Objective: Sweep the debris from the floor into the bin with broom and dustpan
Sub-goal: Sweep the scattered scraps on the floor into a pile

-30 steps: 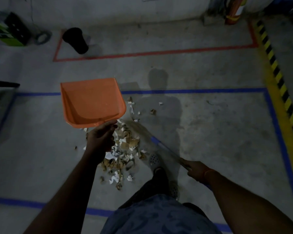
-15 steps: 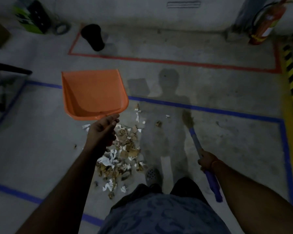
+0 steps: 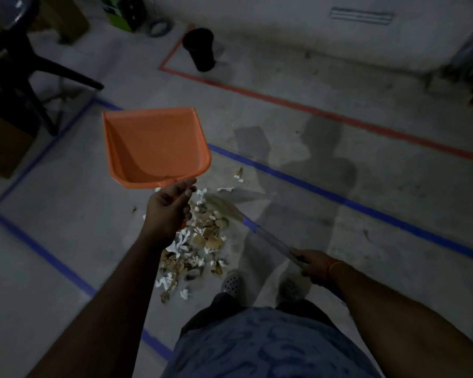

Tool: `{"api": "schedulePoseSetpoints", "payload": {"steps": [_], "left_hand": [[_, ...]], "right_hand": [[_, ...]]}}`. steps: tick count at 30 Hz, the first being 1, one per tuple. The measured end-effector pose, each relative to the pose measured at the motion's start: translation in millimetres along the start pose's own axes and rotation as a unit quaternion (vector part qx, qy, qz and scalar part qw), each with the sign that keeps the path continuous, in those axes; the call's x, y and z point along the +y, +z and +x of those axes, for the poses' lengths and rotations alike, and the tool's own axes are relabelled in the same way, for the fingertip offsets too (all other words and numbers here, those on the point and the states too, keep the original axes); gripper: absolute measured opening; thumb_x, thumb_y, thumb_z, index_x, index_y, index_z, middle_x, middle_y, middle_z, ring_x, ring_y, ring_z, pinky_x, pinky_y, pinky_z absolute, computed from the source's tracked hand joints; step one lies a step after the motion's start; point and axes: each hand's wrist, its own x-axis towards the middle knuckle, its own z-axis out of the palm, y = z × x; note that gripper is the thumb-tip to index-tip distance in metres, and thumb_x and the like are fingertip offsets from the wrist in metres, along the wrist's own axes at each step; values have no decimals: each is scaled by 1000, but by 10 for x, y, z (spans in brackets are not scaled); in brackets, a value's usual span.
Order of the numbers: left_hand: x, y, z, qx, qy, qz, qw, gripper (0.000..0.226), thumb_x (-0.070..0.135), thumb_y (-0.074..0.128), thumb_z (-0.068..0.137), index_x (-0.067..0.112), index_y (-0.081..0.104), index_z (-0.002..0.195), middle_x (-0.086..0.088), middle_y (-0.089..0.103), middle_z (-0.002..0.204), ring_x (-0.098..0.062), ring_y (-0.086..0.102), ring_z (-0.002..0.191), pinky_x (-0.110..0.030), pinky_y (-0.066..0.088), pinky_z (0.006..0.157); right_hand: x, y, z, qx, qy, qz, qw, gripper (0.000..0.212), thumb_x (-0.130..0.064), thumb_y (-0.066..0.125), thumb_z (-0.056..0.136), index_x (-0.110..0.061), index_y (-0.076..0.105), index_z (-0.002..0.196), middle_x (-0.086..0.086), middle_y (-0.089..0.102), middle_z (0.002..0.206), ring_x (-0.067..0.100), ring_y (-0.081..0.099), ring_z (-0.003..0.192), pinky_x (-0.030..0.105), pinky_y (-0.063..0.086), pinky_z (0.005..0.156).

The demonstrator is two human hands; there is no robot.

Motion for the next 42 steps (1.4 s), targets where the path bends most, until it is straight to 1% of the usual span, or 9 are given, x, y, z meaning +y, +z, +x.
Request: {"api": "schedulePoseSetpoints", "payload": {"steps": [6, 12, 16, 19, 23, 27, 31, 38, 42], "left_hand": [[-33, 328, -79, 45, 8, -21, 999, 25, 5, 55, 101, 10, 67, 122, 2, 72, 93, -9, 47, 50, -25, 42, 48], [-44, 210, -55, 81, -7, -19, 997, 25, 10, 58, 100, 13, 70, 122, -5, 72, 98, -13, 50, 53, -27, 37, 52], [3, 158, -131, 125, -4, -12, 992, 24, 8, 57, 100, 12, 69, 120, -9, 69, 93, -11, 48, 47, -22, 36, 43], [-30, 50, -205, 149, -1, -9, 989, 23, 9, 58, 100, 17, 72, 115, -17, 61, 90, -12, 47, 47, -21, 33, 44], [-103, -108, -336, 173, -22, 6, 985, 23, 10, 58, 100, 16, 71, 118, -10, 67, 93, -11, 47, 49, -23, 34, 45], [-164, -162, -483, 191, -46, 10, 980, 22, 10, 58, 100, 14, 70, 118, -11, 64, 92, -10, 46, 49, -22, 36, 44], [-204, -246, -611, 190, -56, -9, 980, 24, 8, 57, 100, 12, 69, 120, -15, 61, 96, -9, 46, 49, -20, 38, 43], [-356, -674, -685, 182, -57, -44, 981, 26, 7, 56, 101, 11, 67, 124, -10, 65, 93, -9, 46, 49, -22, 37, 44], [-436, -1031, -816, 166, -54, -49, 983, 27, 5, 54, 101, 8, 66, 125, -18, 57, 98, -9, 45, 48, -19, 37, 41]], "right_hand": [[408, -668, 26, 67, 7, 8, 998, 76, -1, 57, 88, -31, 27, 151, 8, 54, 130, 10, 55, 67, 15, 43, 44], [298, -1132, 499, 105, 21, -3, 994, 75, -8, 58, 84, -20, 28, 152, 17, 53, 138, 29, 60, 93, 31, 51, 72], [37, -1249, 944, 75, 21, -52, 996, 65, -14, 60, 84, -12, 38, 146, 20, 58, 128, 34, 62, 95, 35, 51, 76], [-175, -1143, 1232, 40, 16, -79, 996, 64, -11, 58, 85, -9, 38, 146, 21, 58, 127, 35, 62, 101, 37, 53, 80], [-363, -809, 1446, -12, 13, -72, 997, 51, -2, 56, 87, -5, 47, 137, 18, 61, 99, 30, 63, 74, 36, 56, 61], [-512, -497, 1382, -72, -9, -90, 993, 60, 1, 57, 87, -13, 42, 143, 20, 57, 116, 34, 63, 85, 37, 56, 64], [-447, -278, 1158, -96, -44, -93, 990, 75, 1, 57, 89, -27, 28, 151, 17, 51, 131, 16, 55, 68, 24, 46, 50], [-133, 175, 639, -31, -54, -24, 998, 72, -9, 59, 88, -24, 27, 151, 13, 50, 140, 17, 50, 93, 26, 42, 79], [-173, 598, 423, 20, -22, 34, 999, 70, -5, 59, 87, -22, 32, 149, 11, 58, 126, 18, 51, 95, 27, 42, 81]]}}
